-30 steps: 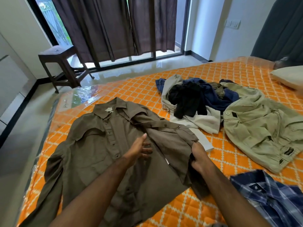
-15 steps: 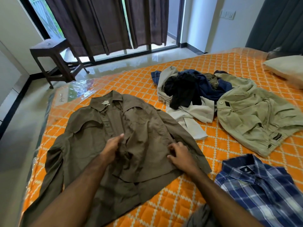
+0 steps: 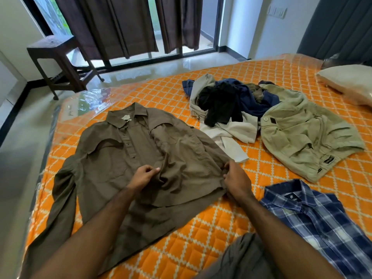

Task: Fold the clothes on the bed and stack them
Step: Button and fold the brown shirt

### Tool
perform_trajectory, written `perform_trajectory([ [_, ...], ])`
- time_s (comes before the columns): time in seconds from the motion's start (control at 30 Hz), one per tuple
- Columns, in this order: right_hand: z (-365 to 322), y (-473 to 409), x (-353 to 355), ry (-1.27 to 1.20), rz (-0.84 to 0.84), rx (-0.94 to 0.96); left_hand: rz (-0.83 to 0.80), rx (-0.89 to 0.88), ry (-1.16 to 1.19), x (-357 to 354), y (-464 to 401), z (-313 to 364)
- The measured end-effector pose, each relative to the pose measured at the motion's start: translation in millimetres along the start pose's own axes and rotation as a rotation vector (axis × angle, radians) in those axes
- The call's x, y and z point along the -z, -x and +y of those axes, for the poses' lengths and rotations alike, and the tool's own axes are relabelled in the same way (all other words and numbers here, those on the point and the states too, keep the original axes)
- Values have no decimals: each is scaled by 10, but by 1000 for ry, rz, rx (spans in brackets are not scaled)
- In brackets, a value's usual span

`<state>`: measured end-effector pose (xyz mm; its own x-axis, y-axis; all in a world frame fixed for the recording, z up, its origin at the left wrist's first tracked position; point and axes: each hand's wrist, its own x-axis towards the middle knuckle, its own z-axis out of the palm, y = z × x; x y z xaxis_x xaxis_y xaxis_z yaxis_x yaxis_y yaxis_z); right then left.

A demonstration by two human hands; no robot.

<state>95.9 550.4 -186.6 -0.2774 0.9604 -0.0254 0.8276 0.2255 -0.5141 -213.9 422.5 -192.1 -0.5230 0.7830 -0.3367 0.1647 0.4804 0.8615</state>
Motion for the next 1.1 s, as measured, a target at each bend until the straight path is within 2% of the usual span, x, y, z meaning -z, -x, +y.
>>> perform_trajectory([
  [0.13,-180,129,-135,153,31,281,28,-125,-34,-31,130,9],
  [0.23,-426,292,-310,188,-39,465,-24,-128,-206,48,204,-21],
  [0.3,-599,390,-409,104,-175,516,-69,-78,-356,117,214,-96],
  [0.37,-778,517,-522,-83,-321,577,-46,-72,-462,195,290,-172],
  [0.47,-1035,683,-576,-318,-343,610,28,-206,-487,178,396,-118],
  [0.57,-1237,777,-610,-551,-312,470,-60,-285,-253,132,541,110],
  [0.67,-1366,802,-582,-877,-367,86,-280,-136,63,94,804,320],
  [0.73,-1373,744,-575,-879,-402,-88,-415,33,181,80,930,347],
  [0.8,-1330,705,-612,-793,-420,-119,-467,109,230,61,977,305],
  [0.93,-1226,601,-733,-726,-448,-118,-359,-30,14,124,968,202],
  [1.03,-1195,588,-712,-683,-488,-70,-142,-122,-112,207,916,-10],
  [1.1,-1181,595,-668,-720,-495,-97,-25,-149,-301,239,839,-234],
])
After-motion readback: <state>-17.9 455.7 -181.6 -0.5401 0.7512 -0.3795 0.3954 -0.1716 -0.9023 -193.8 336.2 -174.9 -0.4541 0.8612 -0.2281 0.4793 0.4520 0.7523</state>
